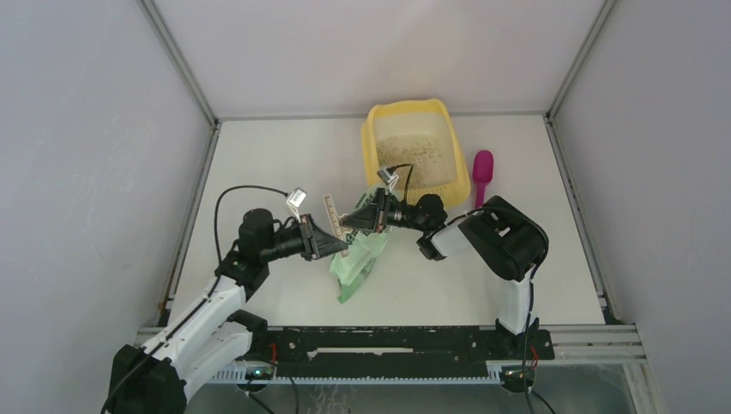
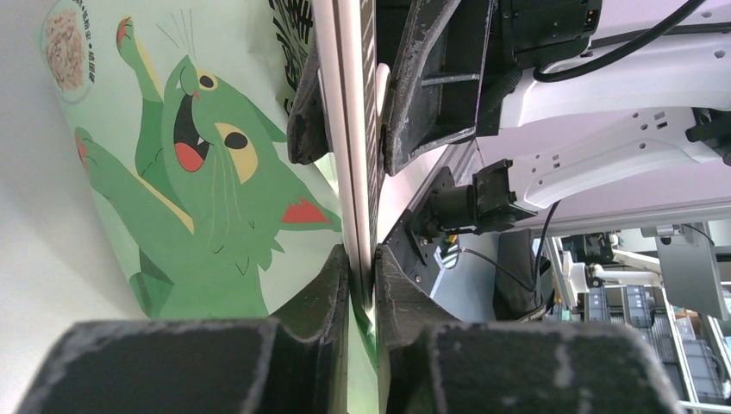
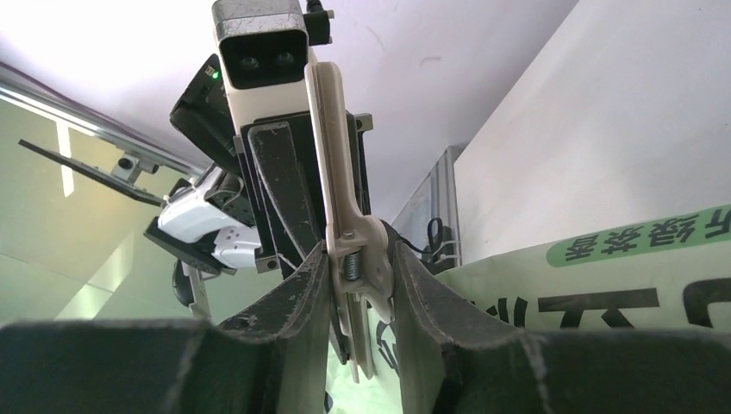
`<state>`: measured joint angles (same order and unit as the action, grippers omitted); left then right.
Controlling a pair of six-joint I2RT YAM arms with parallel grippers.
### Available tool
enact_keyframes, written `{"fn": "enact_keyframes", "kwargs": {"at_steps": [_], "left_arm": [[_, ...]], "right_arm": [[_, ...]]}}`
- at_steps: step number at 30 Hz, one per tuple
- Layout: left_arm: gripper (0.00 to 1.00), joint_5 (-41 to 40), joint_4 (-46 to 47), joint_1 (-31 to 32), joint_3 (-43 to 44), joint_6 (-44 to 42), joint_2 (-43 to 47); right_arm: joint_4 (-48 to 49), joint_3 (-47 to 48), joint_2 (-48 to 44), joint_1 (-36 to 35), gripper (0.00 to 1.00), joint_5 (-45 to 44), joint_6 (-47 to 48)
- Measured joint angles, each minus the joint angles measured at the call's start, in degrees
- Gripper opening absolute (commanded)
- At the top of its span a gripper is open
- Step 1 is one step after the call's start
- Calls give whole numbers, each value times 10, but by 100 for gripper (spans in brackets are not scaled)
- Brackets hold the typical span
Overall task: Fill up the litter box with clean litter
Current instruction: Pick up the clamp at the center of the board.
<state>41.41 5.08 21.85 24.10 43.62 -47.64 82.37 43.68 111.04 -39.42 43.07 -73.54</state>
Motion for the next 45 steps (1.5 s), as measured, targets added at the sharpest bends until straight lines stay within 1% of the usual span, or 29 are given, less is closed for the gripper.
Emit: {"fn": "enact_keyframes", "kwargs": {"at_steps": [2,3,4,5,6,8,17,22,27,31,35,36,41,45], "left_arm": [[6,2,0,0,0,0,0],[6,3,0,0,0,0,0],[6,4,-1,0,0,0,0],[6,4,-1,0,0,-1,0],[6,4,-2,0,0,-1,0],[6,4,-5,0,0,-3,0],[6,5,-13,0,0,-10,1],[7,10,-9,3,0,-12,1],[9,12,-9,5,0,-12,1],[16,13,-9,5,0,-16,1],[30,10,-11,5,0,-20,3],[32,10,-15,5,0,-21,6],[34,12,-24,5,2,-27,12],[34,13,-27,5,2,-27,12]], "right_arm": [[0,0,0,0,21,2,0],[0,0,0,0,20,3,0],[0,0,0,0,15,4,0],[0,0,0,0,8,4,0],[1,0,0,0,3,5,1],[1,0,0,0,0,6,2],[-2,-18,-10,12,0,5,12],[-47,-37,-51,20,0,12,43],[-78,-43,-72,23,0,21,65],[-94,-50,-84,26,0,21,79],[-117,-64,-106,35,0,23,94],[-127,-69,-117,42,0,22,98],[-149,-72,-161,83,0,20,116],[-150,-72,-169,94,0,23,116]]}}
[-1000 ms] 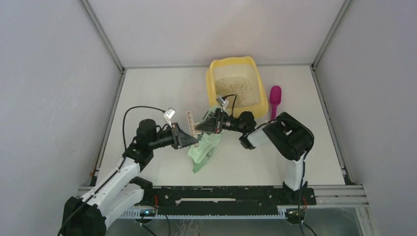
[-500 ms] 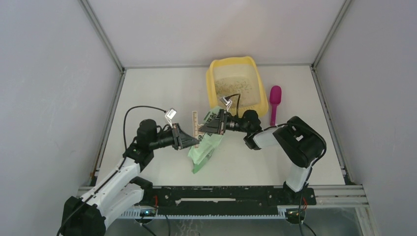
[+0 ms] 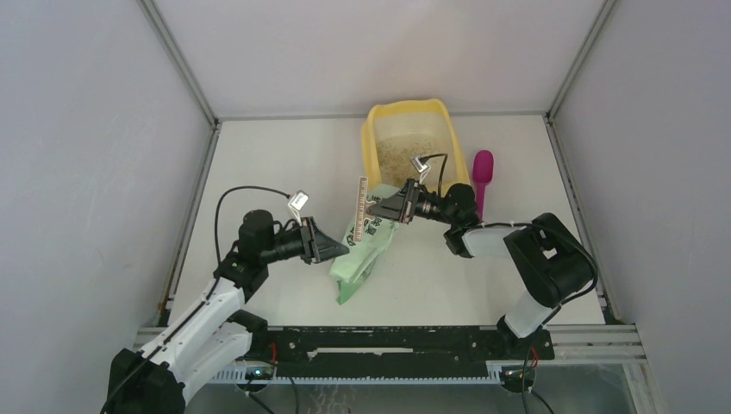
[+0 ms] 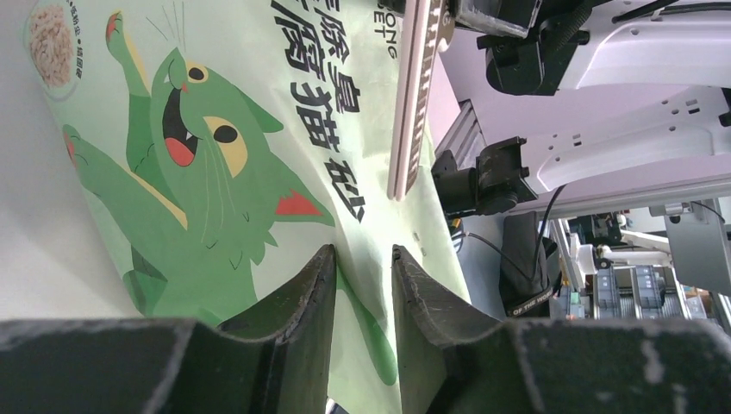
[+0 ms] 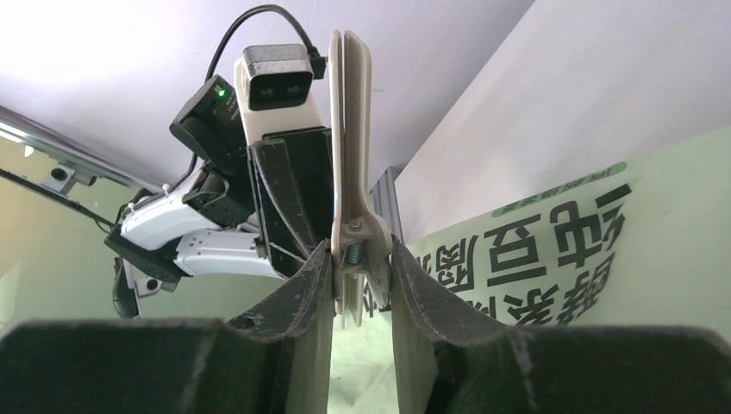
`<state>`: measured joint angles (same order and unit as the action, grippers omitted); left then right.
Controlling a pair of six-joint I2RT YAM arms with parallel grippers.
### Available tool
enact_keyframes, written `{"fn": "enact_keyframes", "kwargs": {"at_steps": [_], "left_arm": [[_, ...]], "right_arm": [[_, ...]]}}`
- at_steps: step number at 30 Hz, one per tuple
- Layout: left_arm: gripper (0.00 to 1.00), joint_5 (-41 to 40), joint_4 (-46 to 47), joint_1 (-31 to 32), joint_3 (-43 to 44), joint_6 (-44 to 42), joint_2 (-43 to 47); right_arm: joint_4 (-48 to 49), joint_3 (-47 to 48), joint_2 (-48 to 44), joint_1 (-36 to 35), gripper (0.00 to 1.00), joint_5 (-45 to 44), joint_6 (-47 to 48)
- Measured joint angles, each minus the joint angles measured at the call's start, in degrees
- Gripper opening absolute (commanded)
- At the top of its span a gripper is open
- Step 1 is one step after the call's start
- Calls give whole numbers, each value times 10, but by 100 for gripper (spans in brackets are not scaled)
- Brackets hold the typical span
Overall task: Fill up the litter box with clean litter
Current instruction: Pick up the clamp at the center of the board.
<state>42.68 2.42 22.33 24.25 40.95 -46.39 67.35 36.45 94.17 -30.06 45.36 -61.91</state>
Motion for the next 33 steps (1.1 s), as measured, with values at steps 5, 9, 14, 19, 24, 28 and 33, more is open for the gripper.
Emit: {"fn": "enact_keyframes", "kwargs": {"at_steps": [5,9,14,19,24,28,33], "left_arm": [[33,0,0,0,0,0,0],[33,0,0,0,0,0,0],[33,0,0,1,0,0,-1],[34,-3,-2,5,3,-3,-4],[35,-25,-33,24,29,-22,-16],[39,-65,-74,56,61,-45,-29],[52,-87,-103,74,94,-57,-21]], "right_arm": [[17,0,2,5,0,33,-25],[96,0,25,18,0,86,-87],[133,0,24,10,0,152,-127],[141,0,-22,-29,0,208,-145],[153,0,-101,-55,0,251,-159],[160,0,-147,-55,0,269,-169],[89,0,-174,-36,0,267,-122]]}}
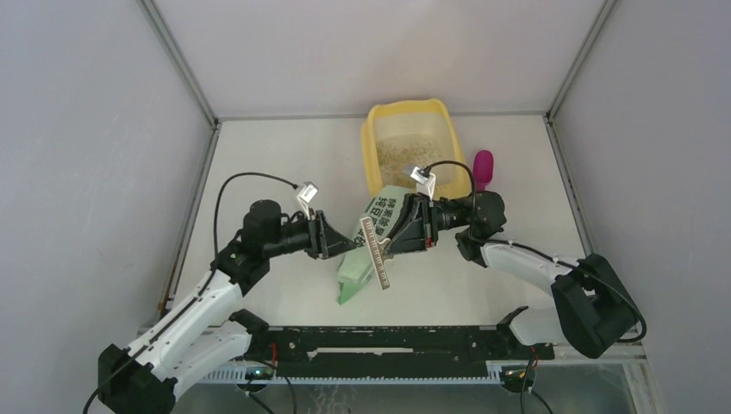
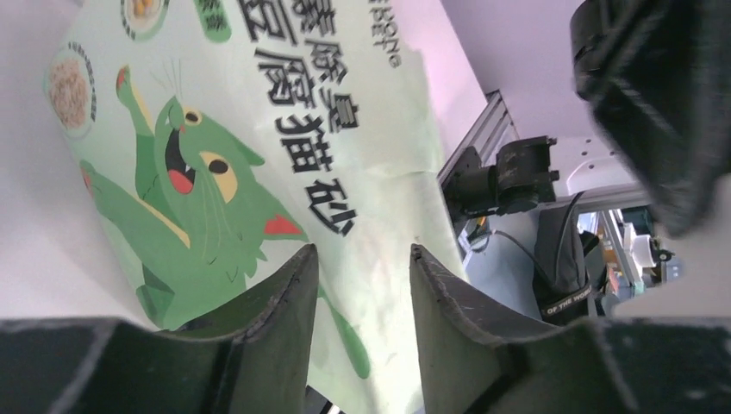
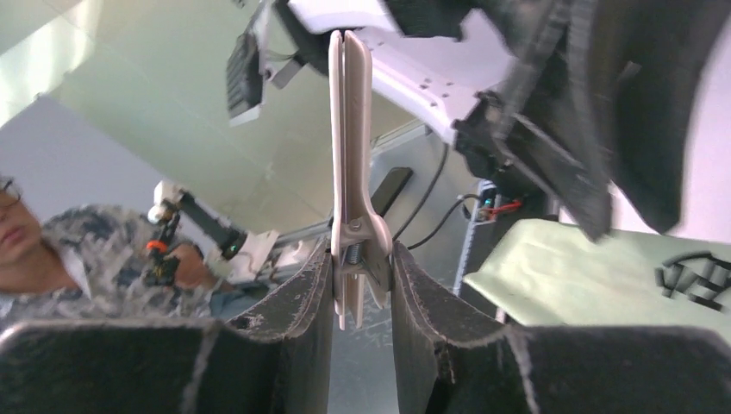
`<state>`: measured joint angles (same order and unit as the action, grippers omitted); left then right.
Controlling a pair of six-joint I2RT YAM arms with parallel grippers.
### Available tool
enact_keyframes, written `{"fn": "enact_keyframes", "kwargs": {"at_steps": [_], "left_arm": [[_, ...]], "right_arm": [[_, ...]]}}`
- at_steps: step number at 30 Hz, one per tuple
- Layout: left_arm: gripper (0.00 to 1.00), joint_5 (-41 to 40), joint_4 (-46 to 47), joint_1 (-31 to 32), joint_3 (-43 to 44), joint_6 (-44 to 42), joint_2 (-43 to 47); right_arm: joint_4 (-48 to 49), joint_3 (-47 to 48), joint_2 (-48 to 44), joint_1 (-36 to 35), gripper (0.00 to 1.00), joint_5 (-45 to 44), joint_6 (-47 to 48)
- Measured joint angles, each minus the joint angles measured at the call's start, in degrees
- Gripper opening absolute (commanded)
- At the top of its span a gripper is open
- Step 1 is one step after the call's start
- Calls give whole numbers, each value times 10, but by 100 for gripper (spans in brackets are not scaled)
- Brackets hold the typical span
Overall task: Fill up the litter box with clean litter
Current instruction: Pick up the clamp at the center of the board.
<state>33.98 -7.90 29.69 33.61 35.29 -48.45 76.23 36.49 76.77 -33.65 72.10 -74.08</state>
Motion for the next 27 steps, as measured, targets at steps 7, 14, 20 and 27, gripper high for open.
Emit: {"fn": "enact_keyframes", "kwargs": {"at_steps": [7,14,20,27], "left_arm": [[58,0,6,0,28,-8,43],[58,7,33,0,29,-8,4],[57,7,41,0,29,-8,-23],[60,8,44,0,29,-5,-5]], "right_arm": [[-283,21,-25,23,0,-59,168],[-367,39,16,42,0,-94,203],[-389,52,58,42,0,-101,213],[-393,53,55,27,0,-100,217]]}}
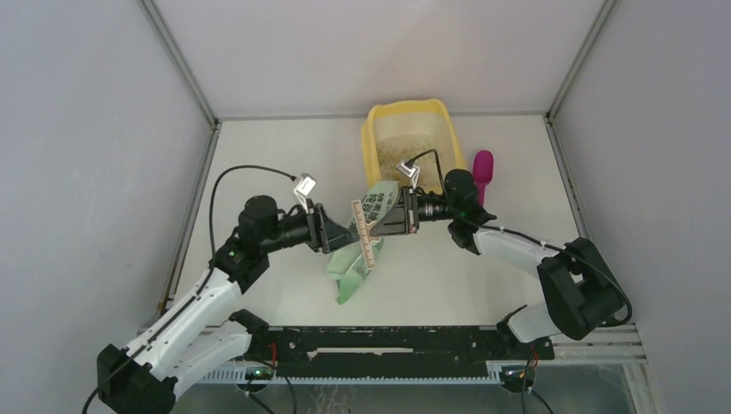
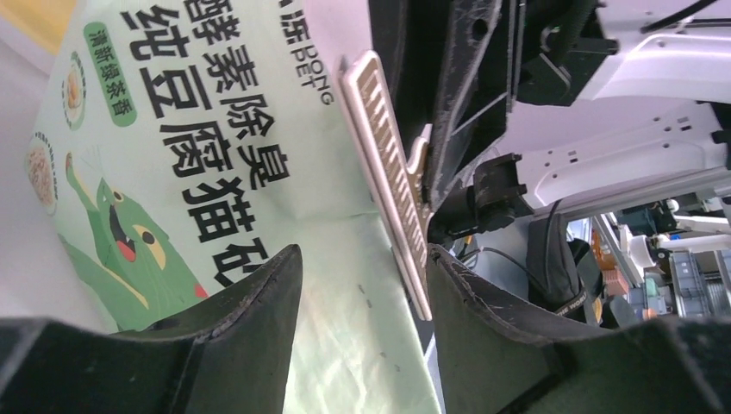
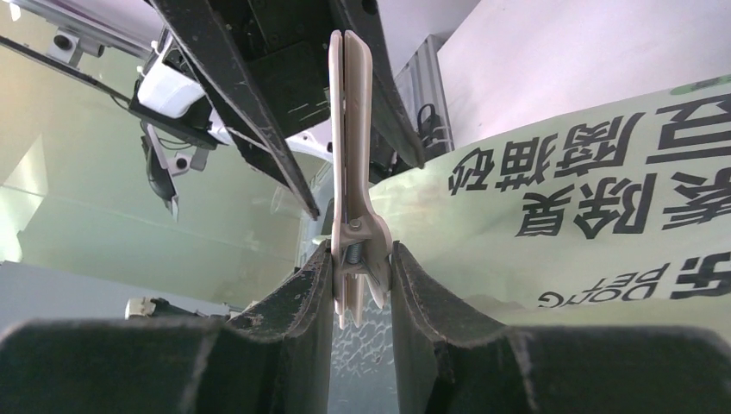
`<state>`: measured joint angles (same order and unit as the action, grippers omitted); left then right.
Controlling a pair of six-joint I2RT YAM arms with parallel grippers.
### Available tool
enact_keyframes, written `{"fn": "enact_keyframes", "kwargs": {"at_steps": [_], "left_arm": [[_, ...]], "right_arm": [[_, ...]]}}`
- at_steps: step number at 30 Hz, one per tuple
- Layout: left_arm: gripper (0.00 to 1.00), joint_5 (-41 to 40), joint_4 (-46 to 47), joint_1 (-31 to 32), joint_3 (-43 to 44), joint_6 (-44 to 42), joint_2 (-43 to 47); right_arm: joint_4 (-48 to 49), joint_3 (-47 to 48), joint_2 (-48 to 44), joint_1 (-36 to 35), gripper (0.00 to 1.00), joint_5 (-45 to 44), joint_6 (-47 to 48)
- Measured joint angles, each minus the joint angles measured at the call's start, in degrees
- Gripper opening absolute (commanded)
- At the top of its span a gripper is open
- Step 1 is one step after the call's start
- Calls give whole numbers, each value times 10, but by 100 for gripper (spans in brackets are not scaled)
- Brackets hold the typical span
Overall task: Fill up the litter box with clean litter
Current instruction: Pick up the clamp at the center of the board.
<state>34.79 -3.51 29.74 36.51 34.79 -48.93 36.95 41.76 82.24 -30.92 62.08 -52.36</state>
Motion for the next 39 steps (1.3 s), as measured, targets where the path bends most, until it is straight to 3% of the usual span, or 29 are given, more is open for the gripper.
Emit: {"fn": "enact_keyframes", "kwargs": {"at_steps": [8,17,18,22,26,32,39], "left_arm": [[61,14,19,0,19,19,46],[59,16,61,0,26,50,38],[55,16,64,0,26,53,37],[23,17,83,0,26,73,33],[10,23,105,0,26,93,27],[8,29,129,-2,26,118,20],[9,38,143,0,26,133,17]], "right_arm": [[-8,5,-16,-11,0,0,2],[-10,32,-26,-57,0,-1,11],[-10,32,-27,-61,0,-1,11],[-2,32,-27,-69,0,-1,8],[9,32,-28,-70,0,-3,5],[29,32,-28,-70,34,-3,-8],[40,32,-28,-71,47,-6,-19]]}}
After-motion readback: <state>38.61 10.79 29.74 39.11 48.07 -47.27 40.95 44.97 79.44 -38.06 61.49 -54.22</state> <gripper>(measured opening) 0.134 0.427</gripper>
